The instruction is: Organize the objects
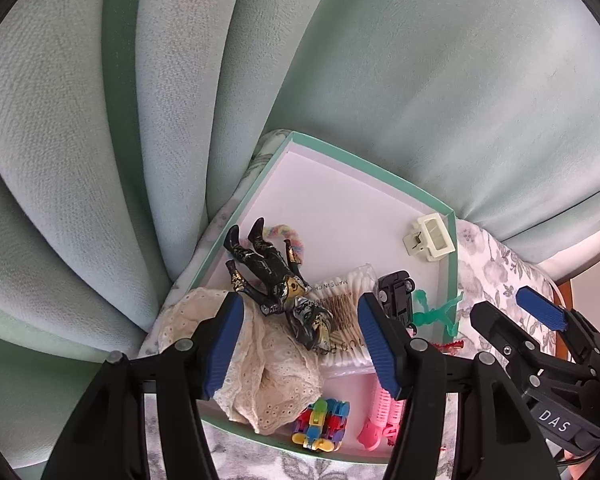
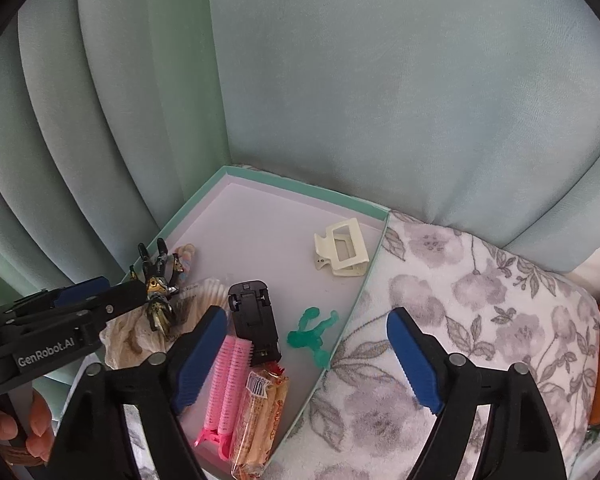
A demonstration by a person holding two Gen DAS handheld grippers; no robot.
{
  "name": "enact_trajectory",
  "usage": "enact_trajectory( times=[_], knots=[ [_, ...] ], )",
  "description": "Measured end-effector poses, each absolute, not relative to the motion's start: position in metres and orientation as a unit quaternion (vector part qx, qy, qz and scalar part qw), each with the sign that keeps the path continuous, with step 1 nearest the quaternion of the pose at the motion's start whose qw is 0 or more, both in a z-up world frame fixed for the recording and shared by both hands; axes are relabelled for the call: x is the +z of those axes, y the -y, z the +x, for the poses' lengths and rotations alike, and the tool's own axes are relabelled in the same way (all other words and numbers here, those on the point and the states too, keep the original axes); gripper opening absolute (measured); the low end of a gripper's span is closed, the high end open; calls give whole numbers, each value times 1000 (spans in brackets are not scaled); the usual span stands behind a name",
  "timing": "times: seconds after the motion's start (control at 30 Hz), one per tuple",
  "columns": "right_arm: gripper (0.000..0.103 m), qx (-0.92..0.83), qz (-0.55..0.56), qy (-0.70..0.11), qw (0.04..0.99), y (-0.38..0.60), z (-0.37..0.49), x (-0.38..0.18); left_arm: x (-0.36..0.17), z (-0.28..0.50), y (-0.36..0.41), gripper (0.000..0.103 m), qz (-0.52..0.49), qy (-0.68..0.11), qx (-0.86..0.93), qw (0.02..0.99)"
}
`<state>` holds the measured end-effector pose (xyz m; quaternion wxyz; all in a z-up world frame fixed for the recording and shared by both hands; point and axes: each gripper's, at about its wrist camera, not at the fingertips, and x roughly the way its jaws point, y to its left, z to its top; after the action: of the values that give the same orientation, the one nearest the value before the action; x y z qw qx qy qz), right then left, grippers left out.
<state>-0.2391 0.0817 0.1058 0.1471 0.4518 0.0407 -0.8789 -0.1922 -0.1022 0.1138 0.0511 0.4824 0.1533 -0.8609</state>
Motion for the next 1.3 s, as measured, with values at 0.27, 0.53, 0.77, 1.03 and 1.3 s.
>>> enact_trajectory(
  times=[0.27, 0.53, 0.77, 1.03, 1.3],
  knots=[
    [102, -883, 447, -39, 138, -91, -236, 106, 117, -186, 101, 74, 476, -149, -865, 59],
    [103, -887, 443, -34, 128, -101, -233, 108, 126, -178, 101, 93, 458, -140, -875, 74],
    [103, -888, 442, -35, 122, -110, -224, 112, 135, -168, 95, 100, 446, -130, -881, 89],
    [103, -892, 436, -25, 116, -121, -203, 124, 142, -152, 86, 100, 442, -114, -885, 93],
    [103, -890, 446, -10, 91, -139, -170, 120, 131, -122, 69, 100, 459, -101, -877, 98]
  ],
)
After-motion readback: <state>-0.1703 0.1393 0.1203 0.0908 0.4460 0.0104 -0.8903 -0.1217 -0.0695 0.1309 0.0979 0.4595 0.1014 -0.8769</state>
